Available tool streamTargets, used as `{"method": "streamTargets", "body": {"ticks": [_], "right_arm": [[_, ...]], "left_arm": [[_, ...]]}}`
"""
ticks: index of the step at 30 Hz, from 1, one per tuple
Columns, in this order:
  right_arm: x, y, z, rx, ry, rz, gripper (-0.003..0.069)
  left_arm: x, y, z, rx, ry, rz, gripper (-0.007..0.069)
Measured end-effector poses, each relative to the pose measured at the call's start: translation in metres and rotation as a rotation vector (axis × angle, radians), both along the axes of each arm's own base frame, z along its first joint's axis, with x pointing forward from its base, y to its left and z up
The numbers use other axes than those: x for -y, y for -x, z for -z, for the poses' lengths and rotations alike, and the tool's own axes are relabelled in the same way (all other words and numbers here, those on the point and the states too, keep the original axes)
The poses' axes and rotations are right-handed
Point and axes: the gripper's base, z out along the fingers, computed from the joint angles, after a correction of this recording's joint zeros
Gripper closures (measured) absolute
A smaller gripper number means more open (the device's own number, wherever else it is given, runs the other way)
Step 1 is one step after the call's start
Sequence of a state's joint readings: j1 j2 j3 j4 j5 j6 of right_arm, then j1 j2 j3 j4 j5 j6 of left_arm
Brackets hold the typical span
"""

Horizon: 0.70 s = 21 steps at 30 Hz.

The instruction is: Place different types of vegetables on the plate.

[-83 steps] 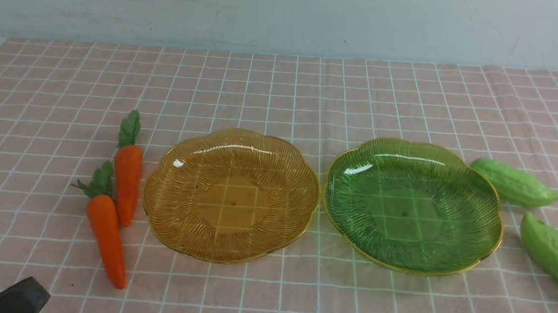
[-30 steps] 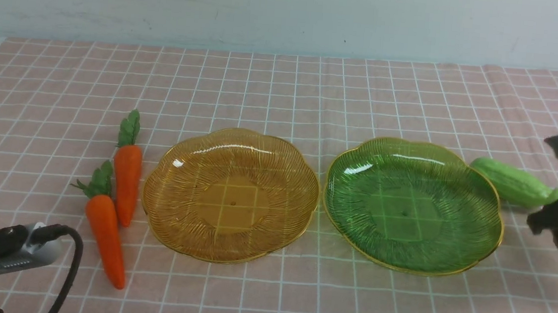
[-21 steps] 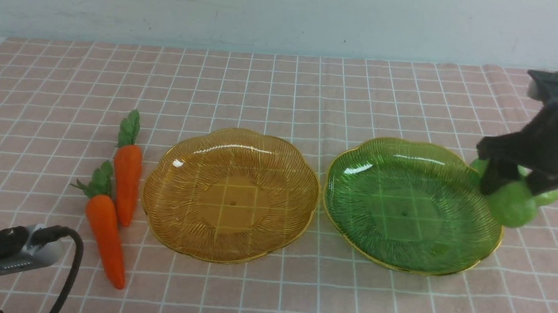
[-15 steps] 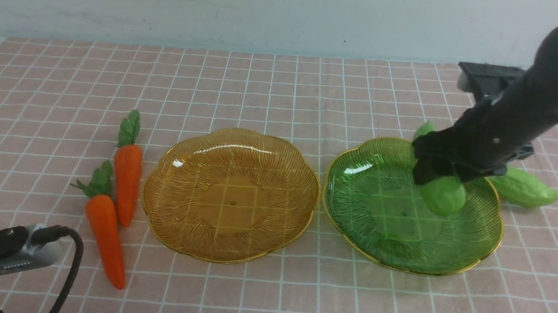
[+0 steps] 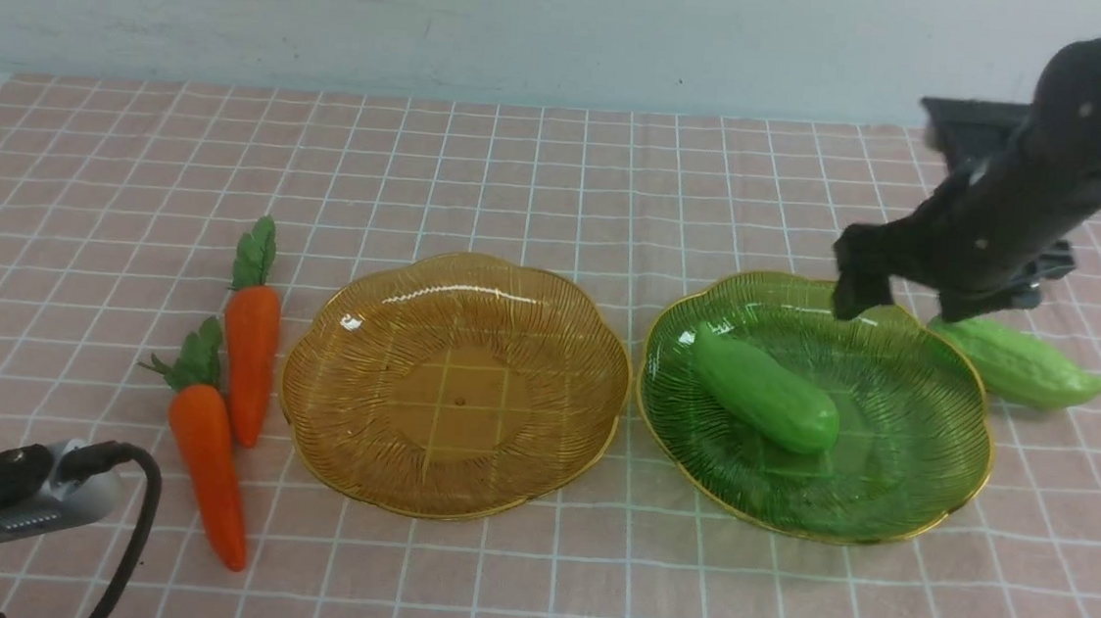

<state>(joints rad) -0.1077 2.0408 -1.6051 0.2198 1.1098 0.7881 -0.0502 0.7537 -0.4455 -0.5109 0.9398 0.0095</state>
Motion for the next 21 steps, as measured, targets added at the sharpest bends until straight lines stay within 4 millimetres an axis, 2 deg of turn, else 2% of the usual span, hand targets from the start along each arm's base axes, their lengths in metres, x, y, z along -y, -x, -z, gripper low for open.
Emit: {"method": "streamTargets", "body": {"ticks": [5, 13, 21], "right_arm": [[-0.003, -0.009, 0.01, 0.015, -0.077, 0.132, 0.0014], [0.003, -0.017, 0.036, -0.013, -0.088, 0.283, 0.0023], [0.006, -0.024, 0.04, 0.047, -0.085, 0.318, 0.0055]], "left_arm": [[0.0, 0.0, 0.0, 0.0, 0.0, 0.0, 0.0407], [0.0, 0.0, 0.0, 0.0, 0.0, 0.0, 0.0407], [0.0, 0.0, 0.0, 0.0, 0.0, 0.0, 0.0407]]}}
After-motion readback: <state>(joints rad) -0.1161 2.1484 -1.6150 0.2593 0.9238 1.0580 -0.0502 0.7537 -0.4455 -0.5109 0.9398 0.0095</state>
